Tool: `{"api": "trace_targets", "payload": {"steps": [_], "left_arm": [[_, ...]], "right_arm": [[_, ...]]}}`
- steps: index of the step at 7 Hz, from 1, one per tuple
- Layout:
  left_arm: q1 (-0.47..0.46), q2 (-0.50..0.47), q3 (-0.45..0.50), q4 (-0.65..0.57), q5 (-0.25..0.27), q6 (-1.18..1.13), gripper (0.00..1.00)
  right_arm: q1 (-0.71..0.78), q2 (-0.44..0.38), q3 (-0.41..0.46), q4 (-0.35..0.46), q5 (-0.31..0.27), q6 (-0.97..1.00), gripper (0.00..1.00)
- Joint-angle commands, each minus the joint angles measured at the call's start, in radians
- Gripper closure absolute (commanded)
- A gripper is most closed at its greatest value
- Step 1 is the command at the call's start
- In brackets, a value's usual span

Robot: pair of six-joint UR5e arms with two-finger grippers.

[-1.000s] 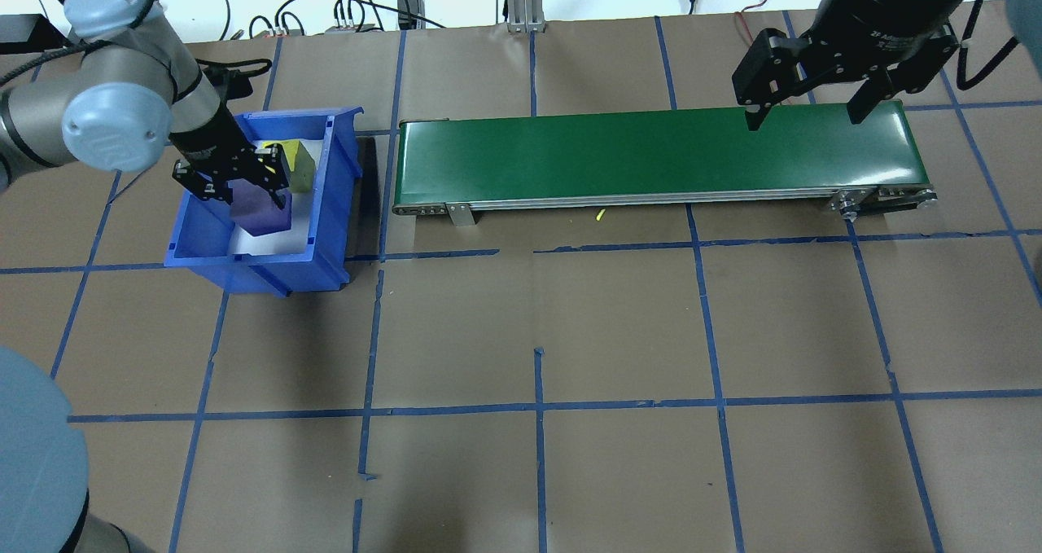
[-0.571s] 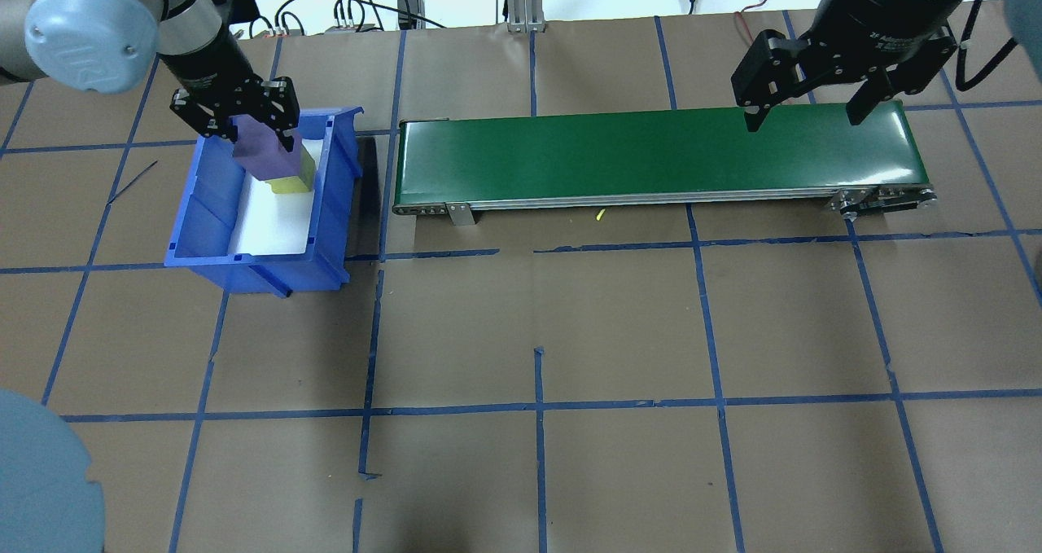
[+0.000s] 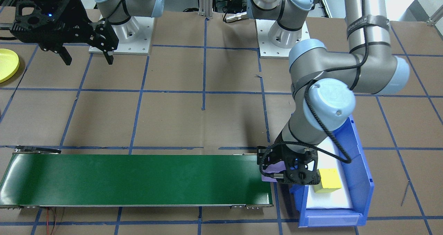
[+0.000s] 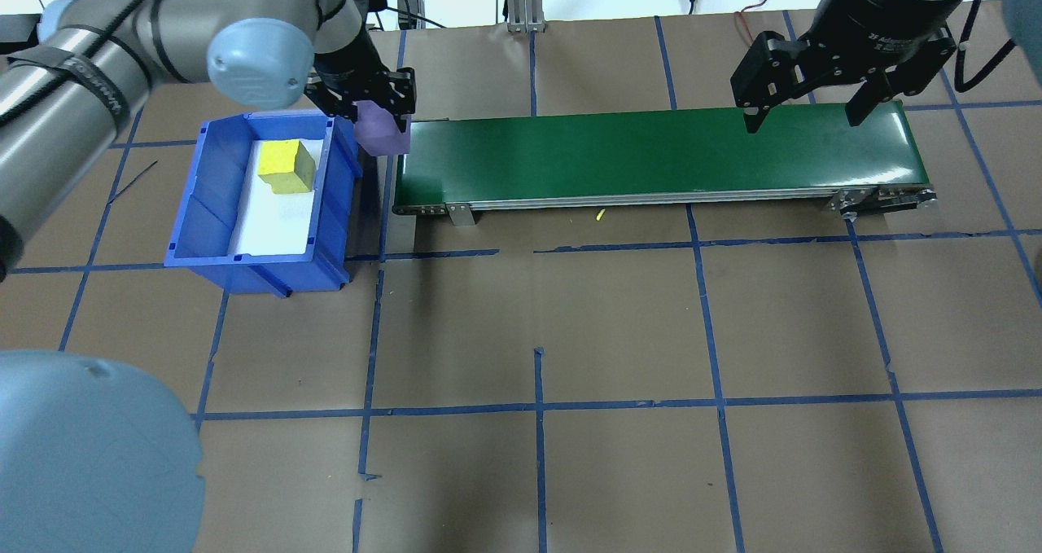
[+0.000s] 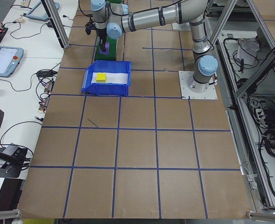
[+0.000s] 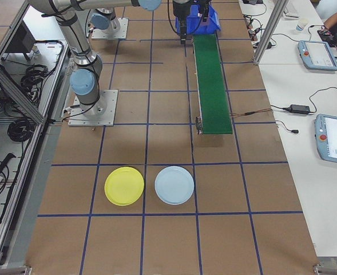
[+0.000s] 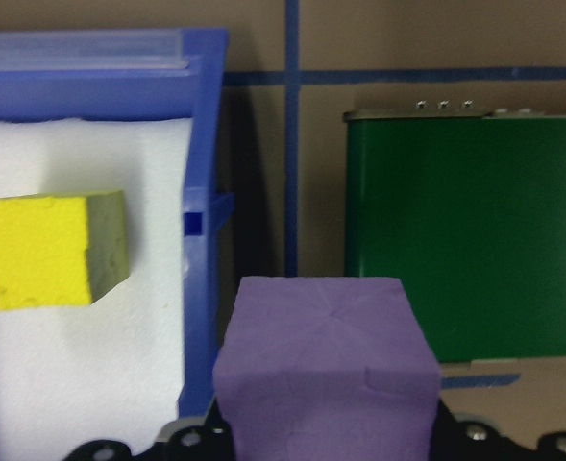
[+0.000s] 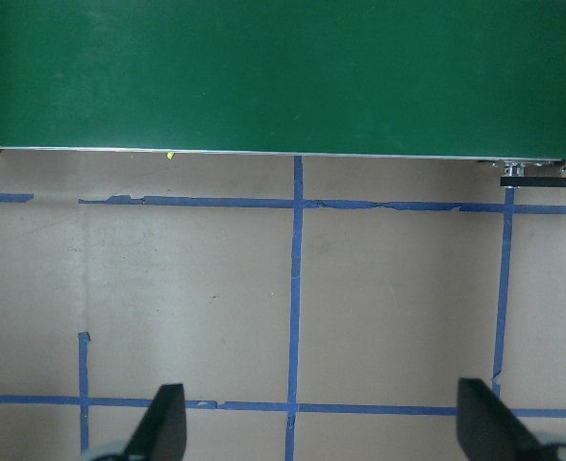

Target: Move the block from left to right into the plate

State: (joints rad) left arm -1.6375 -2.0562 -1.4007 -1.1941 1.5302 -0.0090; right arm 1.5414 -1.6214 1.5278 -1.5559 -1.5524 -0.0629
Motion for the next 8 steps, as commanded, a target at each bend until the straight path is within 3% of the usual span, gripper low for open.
{"api": "trace_targets", "payload": {"steps": [1,3,5,6,8], "left_arm": [[-0.03,-0.036,-0.017,0.074,-0.007,-0.006,0.77],[-0.042,-0.039,-0.093,0.155,-0.01,0.004,0.47],[-0.055,-0.035,-0.118,0.214,-0.012,0.004,0.0],[-0.059,0.006,-0.115,0.206,-0.012,0.007,0.0],[-0.023,0.152,-0.104,0.022,0.011,0.017,0.0]], "right_arm": [[-0.001,0.0,0.0,0.0,0.0,0.0,0.0],[-0.001,0.002,0.002,0.0,0.0,0.0,0.0],[-0.003,0.002,0.002,0.0,0.0,-0.005,0.0],[-0.003,0.002,0.002,0.0,0.0,-0.005,0.0],[-0.003,0.002,0.002,0.0,0.0,-0.006,0.0]]}}
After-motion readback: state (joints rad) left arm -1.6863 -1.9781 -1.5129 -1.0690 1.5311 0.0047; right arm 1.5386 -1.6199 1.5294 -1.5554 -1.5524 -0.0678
